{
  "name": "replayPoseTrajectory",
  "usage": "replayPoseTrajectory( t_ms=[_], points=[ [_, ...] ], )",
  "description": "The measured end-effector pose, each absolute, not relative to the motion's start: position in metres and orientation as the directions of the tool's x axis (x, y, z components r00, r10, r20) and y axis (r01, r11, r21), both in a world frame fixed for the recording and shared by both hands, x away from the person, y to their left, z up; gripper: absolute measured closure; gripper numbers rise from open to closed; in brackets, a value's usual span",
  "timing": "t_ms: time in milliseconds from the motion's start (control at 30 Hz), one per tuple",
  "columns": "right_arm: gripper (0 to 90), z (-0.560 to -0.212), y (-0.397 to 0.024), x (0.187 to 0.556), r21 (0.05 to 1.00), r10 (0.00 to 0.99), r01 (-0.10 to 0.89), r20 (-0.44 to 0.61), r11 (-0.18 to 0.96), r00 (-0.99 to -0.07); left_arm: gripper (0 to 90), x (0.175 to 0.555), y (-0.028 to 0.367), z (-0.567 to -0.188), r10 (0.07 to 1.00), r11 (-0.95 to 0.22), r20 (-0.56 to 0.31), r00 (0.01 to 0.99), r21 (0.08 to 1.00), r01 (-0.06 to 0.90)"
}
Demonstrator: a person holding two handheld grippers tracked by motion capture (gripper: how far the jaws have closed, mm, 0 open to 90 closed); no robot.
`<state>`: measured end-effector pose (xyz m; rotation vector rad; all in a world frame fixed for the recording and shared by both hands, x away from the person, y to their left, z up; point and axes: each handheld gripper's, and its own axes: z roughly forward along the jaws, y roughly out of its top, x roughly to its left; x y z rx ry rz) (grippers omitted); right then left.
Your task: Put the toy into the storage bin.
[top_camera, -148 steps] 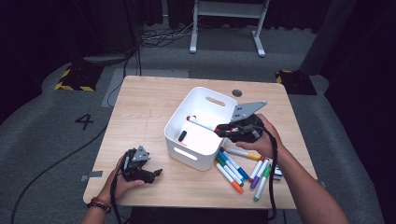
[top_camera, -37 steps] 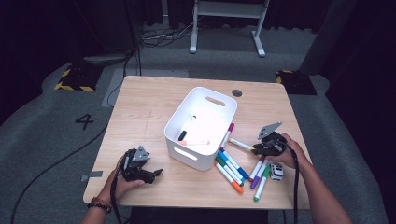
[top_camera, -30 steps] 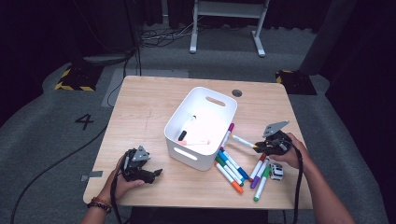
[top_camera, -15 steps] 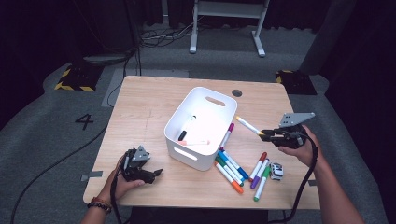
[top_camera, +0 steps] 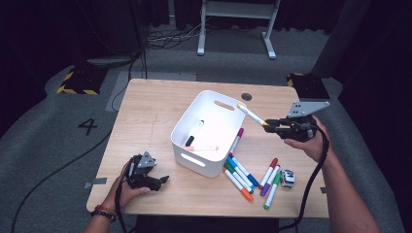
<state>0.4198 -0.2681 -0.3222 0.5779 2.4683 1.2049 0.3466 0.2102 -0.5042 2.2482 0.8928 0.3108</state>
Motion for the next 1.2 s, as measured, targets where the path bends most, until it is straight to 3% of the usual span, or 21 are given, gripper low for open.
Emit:
replayPoseTrajectory(
  t_ms=[500,1200],
  points=[
    [75.0,-0.313,-0.219,0.420,0.788,0.412,0.153,-0.137,0.596,-0.901,14.4,0.347,0.210,-0.504,0.678,-0.527,-0.030,0.735,0.677,0.514],
    [75.0,-0.334,-0.135,0.422,0.698,0.328,0.170,-0.099,0.696,-0.939,14.4,0.347,0.210,-0.504,0.677,-0.527,-0.030,0.735,0.677,0.513]
  ],
)
